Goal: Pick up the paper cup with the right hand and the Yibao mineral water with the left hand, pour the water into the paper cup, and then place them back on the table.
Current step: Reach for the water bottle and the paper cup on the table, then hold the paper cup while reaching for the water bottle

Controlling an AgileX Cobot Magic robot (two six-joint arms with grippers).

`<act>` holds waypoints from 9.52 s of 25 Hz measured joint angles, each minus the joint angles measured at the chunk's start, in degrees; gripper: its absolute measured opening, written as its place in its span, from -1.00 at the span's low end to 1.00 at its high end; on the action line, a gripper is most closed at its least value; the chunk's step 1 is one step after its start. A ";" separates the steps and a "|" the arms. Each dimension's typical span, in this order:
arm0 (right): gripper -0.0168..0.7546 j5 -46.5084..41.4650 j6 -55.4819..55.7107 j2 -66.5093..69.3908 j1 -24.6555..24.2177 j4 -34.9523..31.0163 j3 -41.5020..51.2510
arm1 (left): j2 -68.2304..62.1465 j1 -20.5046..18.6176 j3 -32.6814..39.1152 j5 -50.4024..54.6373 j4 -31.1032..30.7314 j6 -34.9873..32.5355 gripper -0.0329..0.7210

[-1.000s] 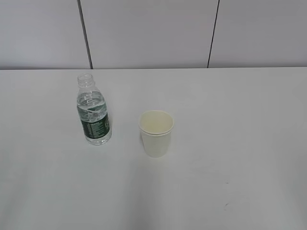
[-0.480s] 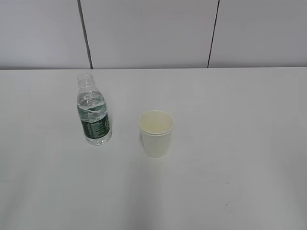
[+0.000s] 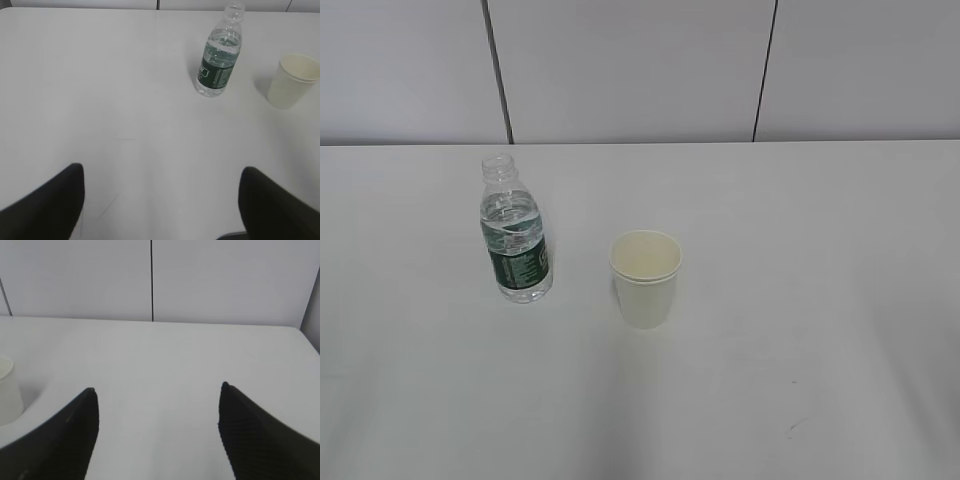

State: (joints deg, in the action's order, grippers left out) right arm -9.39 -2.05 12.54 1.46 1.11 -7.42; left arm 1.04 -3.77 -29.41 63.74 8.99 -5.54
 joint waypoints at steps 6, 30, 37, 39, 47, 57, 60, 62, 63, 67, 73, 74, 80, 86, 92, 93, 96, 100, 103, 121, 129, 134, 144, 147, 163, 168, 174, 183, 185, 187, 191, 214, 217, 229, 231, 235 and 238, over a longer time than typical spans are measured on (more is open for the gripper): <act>0.56 12.69 0.20 13.41 0.00 2.69 1.82 | 0.00 0.00 0.00 0.00 0.00 0.00 0.61; 0.42 66.65 5.09 76.59 0.00 27.59 -4.99 | 0.00 0.00 0.00 0.00 0.00 0.00 0.61; 0.45 74.17 3.24 89.06 0.00 35.57 -7.67 | 0.00 0.00 0.00 0.00 0.00 0.00 0.61; 0.50 74.17 2.97 91.19 0.00 37.10 -9.00 | 0.00 0.00 0.00 0.00 0.00 0.00 0.61; 0.60 74.85 2.84 95.71 0.18 42.70 -14.74 | 0.00 0.00 0.00 0.00 0.00 0.00 0.61; 0.62 74.88 2.62 103.16 6.82 40.01 -21.26 | 0.00 0.00 0.00 0.00 0.00 0.00 0.61; 0.62 74.98 2.72 105.24 8.15 38.99 -22.98 | 0.00 0.00 0.00 0.00 0.00 0.00 0.61; 0.62 74.98 2.83 106.79 8.72 38.58 -24.07 | 0.00 0.00 0.00 0.00 0.00 0.00 0.61; 0.62 74.98 3.06 107.50 9.01 37.96 -24.62 | 0.00 0.00 0.00 0.00 0.00 0.00 0.61; 0.62 74.98 4.75 109.41 9.72 35.52 -26.82 | 0.00 0.00 0.00 0.00 0.00 0.00 0.61; 0.62 74.98 6.28 111.93 9.83 35.40 -29.80 | 0.00 0.00 0.00 0.00 0.00 0.00 0.61; 0.62 75.10 6.50 112.37 9.83 35.68 -30.19 | 0.00 0.00 0.00 0.00 0.00 0.00 0.61; 0.62 75.10 7.45 113.39 9.83 37.65 -32.48 | 0.00 0.00 0.00 0.00 0.00 0.00 0.61; 0.62 75.00 8.41 114.16 12.09 38.45 -34.92 | 0.00 0.00 0.00 0.00 0.00 0.00 0.61; 0.62 74.38 8.78 116.08 14.25 36.81 -37.53 | 0.00 0.00 0.00 0.00 0.00 0.00 0.61; 0.62 74.24 8.89 116.59 14.48 36.52 -37.89 | 0.00 0.00 0.00 0.00 0.00 0.00 0.61; 0.62 73.96 8.88 117.87 15.27 36.15 -38.78 | 0.00 0.00 0.00 0.00 0.00 0.00 0.61; 0.62 73.49 8.88 118.16 16.94 35.00 -40.31 | 0.00 0.00 0.00 0.00 0.00 0.00 0.61; 0.62 72.67 8.99 118.16 17.28 33.46 -41.48 | 0.00 0.00 0.00 0.00 0.00 0.00 0.61; 0.46 70.58 9.09 118.16 17.28 31.86 -43.53 | 0.00 0.00 0.00 0.00 0.00 0.00 0.60; 0.43 70.58 9.09 118.16 17.28 31.39 -43.53 | 0.00 0.00 0.00 0.00 0.00 0.00 0.59; 0.43 70.58 9.09 118.16 17.28 30.75 -43.53 | -3.36 0.00 -2.60 -8.68 0.00 -0.05 0.59; 0.42 70.58 9.09 118.16 17.28 30.19 -43.53 | -21.68 0.00 2.15 -42.02 10.99 -14.87 0.58; 0.42 70.58 9.09 118.16 17.28 30.09 -43.53 | -28.99 0.07 4.36 -52.58 12.96 -16.04 0.58; 0.42 70.58 9.09 118.16 17.28 29.92 -43.53 | -62.83 17.57 4.65 -82.65 10.08 -15.51 0.57; 0.42 70.58 9.09 118.16 17.28 29.92 -43.53 | -74.00 19.23 4.65 -94.35 7.26 -7.86 0.57; 0.42 70.58 9.09 118.16 17.28 28.84 -43.53 | -86.81 19.23 4.65 -104.98 -3.22 1.11 0.57; 0.42 70.58 9.09 118.16 17.28 27.28 -43.53 | -99.43 12.98 6.64 -120.64 -15.56 9.91 0.57; 0.42 70.58 9.09 118.16 17.28 27.02 -43.53 | -100.00 10.46 8.39 -123.57 -20.21 11.29 0.57; 0.42 70.97 9.09 118.16 17.28 26.91 -43.53 | -100.30 8.07 9.61 -124.30 -25.03 12.01 0.56; 0.42 72.12 9.09 118.16 17.28 26.70 -43.53 | -100.85 4.96 10.19 -125.10 -32.99 12.65 0.56; 0.42 73.09 9.09 118.16 17.28 21.88 -43.53 | -116.40 4.02 4.43 -129.24 -50.11 13.35 0.56; 0.42 73.09 9.09 118.16 17.28 21.77 -43.53 | -117.15 4.02 2.53 -129.30 -52.11 13.35 0.56; 0.42 73.09 9.11 118.16 17.28 21.66 -43.53 | -119.74 4.22 -3.41 -129.25 -55.79 13.35 0.81; 0.42 73.09 9.11 118.16 17.28 21.54 -43.53 | -119.74 5.02 -4.53 -129.30 -56.33 13.35 0.82; 0.42 73.09 9.11 118.16 17.28 21.02 -43.53 | -119.74 7.81 -6.60 -129.30 -56.44 13.35 0.82; 0.42 73.20 9.11 118.16 17.28 20.80 -43.53 | -119.74 9.36 -7.64 -129.30 -54.77 13.35 0.82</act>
State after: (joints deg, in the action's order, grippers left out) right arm 63.81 7.06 130.70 18.74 21.91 -50.95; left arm -118.69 5.59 -37.05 -65.56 -45.78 7.81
